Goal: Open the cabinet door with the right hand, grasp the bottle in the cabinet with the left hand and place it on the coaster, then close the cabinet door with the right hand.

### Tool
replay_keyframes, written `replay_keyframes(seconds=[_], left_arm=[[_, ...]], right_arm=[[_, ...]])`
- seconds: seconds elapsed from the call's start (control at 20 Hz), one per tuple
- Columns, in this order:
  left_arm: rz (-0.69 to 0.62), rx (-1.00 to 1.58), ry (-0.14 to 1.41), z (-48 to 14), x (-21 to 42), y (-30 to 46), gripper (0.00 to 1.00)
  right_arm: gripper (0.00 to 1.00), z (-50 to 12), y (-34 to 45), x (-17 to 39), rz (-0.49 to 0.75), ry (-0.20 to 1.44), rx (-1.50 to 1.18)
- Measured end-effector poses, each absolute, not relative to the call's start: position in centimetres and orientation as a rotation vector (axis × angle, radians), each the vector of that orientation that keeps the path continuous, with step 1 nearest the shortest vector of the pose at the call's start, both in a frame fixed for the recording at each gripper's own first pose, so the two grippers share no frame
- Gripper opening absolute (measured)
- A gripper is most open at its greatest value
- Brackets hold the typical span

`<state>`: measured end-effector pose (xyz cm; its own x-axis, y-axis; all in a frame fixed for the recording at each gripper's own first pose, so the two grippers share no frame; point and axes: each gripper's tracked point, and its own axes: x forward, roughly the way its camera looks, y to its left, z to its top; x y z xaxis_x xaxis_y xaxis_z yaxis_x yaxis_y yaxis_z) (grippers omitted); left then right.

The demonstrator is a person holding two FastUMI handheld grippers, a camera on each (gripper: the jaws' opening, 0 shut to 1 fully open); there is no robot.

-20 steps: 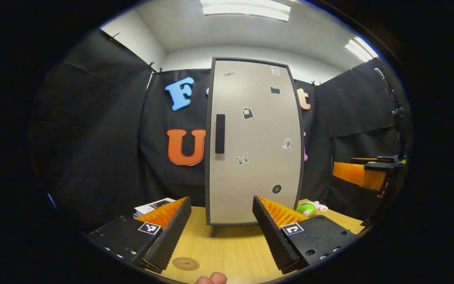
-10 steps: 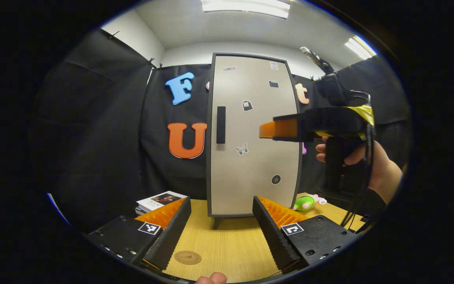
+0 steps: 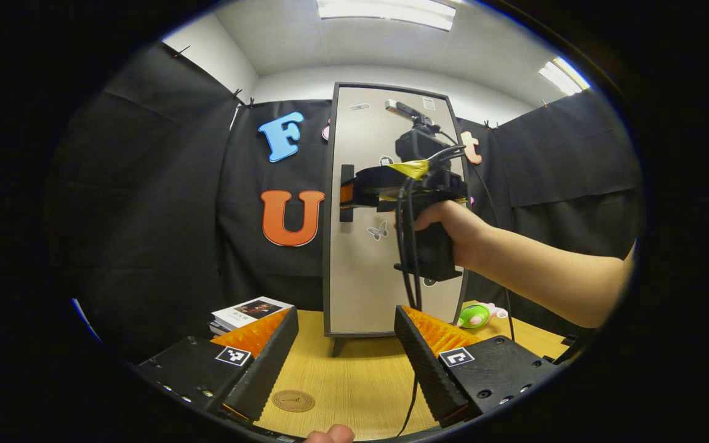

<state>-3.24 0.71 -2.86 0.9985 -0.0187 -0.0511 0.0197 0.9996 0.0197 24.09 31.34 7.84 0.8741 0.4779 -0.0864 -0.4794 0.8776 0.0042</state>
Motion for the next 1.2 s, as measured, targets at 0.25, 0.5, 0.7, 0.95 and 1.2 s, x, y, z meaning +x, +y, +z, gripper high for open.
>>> replay_keyframes(seconds=[0.25,0.5,0.7,0.95,1.2], left_arm=[[-0.013,0.022,0.049,-2.9,-2.9,1.6,0.95],[-0.009,0.025,0.05,-3.0,-2.4,2.4,0.95],[0.003,0.019,0.047,-3.0,-2.3,3.1,0.95],[0.011,0.016,0.046,-2.9,-2.4,3.6,0.95],[0.021,0.019,0.038,-2.8,-2.9,4.0,0.95]], right_arm=[[0.83,8.0,32.8,26.8,0.472,0.074,-0.025],[0.51,8.6,34.0,27.4,0.461,0.055,-0.049],[0.33,8.6,33.6,27.6,0.448,0.054,-0.071],[0.17,8.5,33.7,27.5,0.436,0.076,-0.07],[0.16,8.5,33.5,26.5,0.469,0.087,-0.077]])
